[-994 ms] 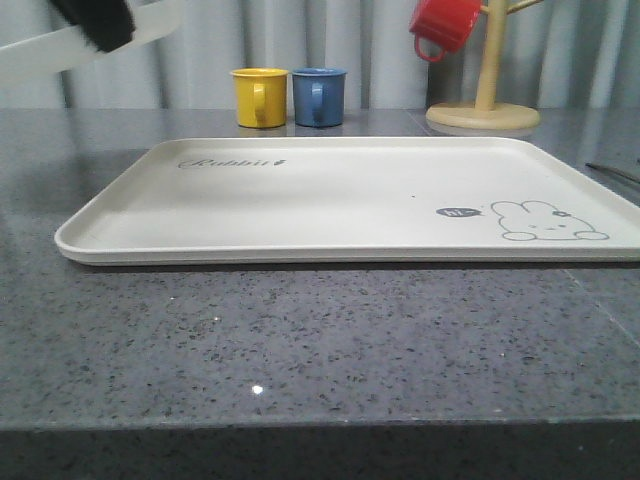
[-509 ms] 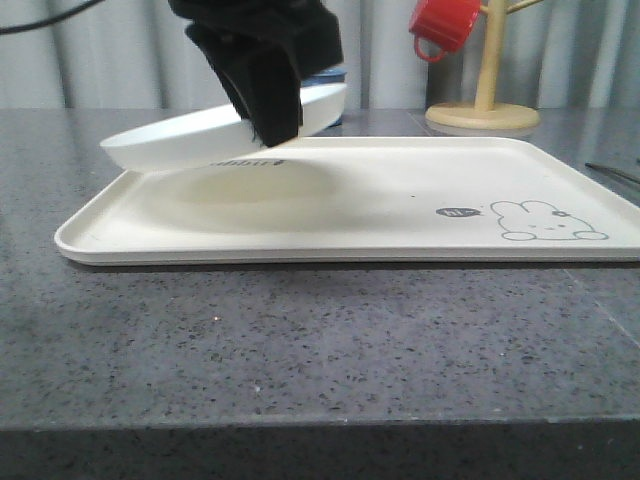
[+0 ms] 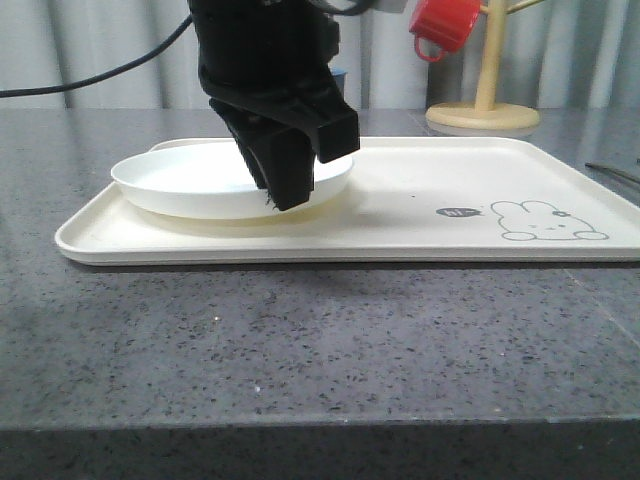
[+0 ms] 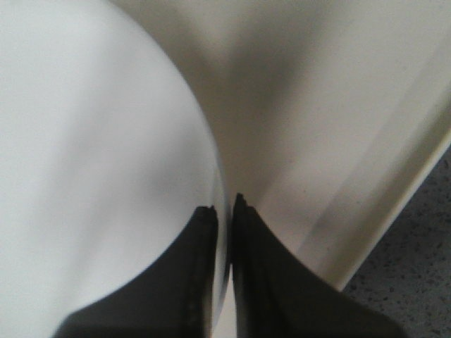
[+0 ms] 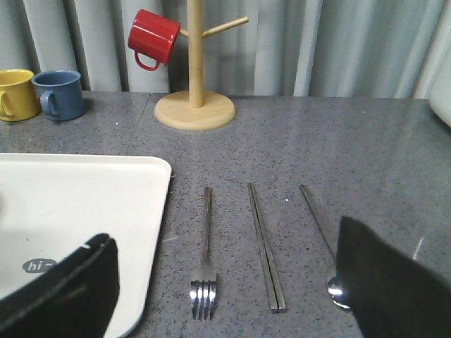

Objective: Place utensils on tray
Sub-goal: 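Carry the white plate over the tray and lower it, left gripper, then release the plate and withdraw the left gripper upward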

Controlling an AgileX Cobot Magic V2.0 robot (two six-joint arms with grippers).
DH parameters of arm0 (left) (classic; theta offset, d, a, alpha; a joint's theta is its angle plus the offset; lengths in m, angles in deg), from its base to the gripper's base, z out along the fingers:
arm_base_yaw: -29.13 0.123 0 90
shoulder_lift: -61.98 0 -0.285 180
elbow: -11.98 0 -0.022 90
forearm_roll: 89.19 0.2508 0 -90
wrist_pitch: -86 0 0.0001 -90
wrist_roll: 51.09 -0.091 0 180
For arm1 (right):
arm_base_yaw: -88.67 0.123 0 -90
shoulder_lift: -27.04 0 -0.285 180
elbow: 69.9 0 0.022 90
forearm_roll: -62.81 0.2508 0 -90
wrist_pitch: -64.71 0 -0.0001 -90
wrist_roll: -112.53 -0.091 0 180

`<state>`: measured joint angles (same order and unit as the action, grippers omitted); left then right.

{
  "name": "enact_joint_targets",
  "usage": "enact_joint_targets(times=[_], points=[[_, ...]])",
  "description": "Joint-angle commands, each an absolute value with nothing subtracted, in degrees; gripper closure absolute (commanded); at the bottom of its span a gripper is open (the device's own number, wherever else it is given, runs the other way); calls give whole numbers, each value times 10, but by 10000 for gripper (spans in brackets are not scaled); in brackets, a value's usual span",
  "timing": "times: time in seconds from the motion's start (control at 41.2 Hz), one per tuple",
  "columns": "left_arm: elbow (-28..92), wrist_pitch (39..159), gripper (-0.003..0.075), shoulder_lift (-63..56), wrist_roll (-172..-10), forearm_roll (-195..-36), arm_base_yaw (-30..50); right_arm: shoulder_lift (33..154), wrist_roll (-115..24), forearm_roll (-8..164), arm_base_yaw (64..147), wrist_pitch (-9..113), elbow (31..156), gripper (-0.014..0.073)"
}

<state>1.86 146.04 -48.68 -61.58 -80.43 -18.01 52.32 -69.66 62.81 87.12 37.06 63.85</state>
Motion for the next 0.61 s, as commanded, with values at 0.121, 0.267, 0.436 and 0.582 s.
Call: enact_joint_targets(times=[0.121,0.267,0.436,0.582], points=[[-3,1446,310,-456,-608,-829,-182,532,-691,628,868,416,658,-52],[-30,1465,301,-433,-608,-857,-180,532,-691,628,868,416,658,-52],[-54,1483,428,-394,-608,-860,-146,532,-691,628,868,416,658,-52],[-55,1507,671,-359,-608,-860,-89,532,-691,628,868,416,658,-52]])
